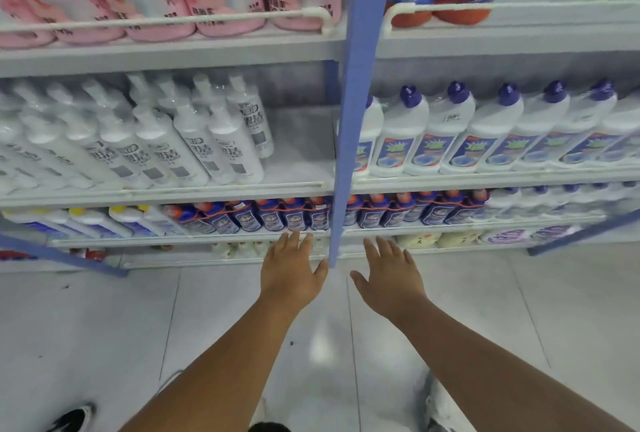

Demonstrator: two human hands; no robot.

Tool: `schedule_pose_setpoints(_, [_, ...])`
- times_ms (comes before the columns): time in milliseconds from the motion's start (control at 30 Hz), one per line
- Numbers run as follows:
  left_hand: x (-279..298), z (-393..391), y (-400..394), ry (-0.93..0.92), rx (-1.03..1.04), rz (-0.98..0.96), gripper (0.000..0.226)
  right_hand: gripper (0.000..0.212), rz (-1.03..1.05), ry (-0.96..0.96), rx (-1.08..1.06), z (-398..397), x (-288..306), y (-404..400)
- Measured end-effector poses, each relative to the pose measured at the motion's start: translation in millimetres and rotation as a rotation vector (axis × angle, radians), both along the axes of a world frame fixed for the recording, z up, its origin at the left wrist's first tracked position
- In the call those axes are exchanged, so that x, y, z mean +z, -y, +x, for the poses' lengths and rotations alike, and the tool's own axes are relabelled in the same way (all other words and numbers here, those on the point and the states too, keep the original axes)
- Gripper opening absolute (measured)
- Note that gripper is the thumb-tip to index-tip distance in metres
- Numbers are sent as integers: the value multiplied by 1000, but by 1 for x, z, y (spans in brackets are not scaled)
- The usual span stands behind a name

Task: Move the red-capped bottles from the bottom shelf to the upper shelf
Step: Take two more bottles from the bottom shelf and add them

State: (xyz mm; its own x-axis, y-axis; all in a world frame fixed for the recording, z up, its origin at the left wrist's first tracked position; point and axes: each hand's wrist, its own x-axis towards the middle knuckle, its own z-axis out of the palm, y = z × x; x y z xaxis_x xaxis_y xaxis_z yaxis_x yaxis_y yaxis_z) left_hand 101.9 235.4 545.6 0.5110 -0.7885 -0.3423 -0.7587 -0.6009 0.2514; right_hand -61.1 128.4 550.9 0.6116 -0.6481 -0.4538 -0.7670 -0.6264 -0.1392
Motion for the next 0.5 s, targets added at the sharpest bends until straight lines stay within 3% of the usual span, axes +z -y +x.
schedule_pose_setpoints(233, [-89, -73, 58, -26, 74, 47, 71, 77, 12, -73, 164, -48, -82, 80])
schedule_pose_setpoints(500, [-269, -105, 124, -30, 39, 62, 69, 77, -9, -70, 110, -68, -267, 142])
